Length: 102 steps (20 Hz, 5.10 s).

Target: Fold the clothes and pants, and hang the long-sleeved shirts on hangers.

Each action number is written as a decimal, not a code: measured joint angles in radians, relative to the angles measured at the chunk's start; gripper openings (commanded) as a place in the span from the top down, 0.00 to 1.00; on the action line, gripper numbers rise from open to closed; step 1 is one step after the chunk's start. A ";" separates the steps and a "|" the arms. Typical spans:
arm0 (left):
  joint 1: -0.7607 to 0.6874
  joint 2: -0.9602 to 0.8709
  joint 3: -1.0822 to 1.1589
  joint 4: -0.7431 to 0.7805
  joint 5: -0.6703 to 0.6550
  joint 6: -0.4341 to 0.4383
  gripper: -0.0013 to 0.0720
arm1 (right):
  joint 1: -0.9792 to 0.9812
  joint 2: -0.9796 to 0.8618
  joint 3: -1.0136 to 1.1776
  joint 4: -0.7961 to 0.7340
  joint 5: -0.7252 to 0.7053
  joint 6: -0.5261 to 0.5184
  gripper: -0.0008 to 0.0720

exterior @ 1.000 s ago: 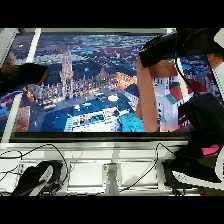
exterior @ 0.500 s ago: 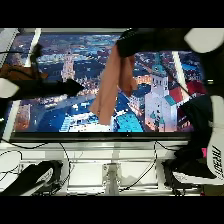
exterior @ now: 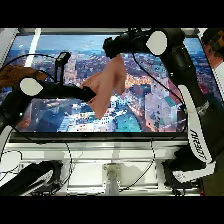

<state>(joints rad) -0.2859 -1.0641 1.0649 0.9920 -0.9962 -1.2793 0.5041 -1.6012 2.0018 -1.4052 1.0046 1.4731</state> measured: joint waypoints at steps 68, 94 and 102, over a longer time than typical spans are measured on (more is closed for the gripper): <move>0.512 -0.143 -0.037 -0.003 0.329 -0.186 0.97 | -0.323 0.114 -0.011 -0.113 0.439 -0.078 0.32; 1.119 0.324 -0.112 -0.088 0.471 0.060 0.97 | -0.323 0.107 -0.201 -0.068 0.365 -0.073 0.32; 1.120 0.099 -0.307 -0.105 0.285 0.097 0.03 | -0.323 0.107 -0.201 -0.065 0.357 -0.073 0.32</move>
<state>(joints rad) 0.8337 -0.9649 0.7574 0.8871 -0.7116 -1.1828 0.1810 -1.4944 1.8008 -1.4700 1.3617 1.4002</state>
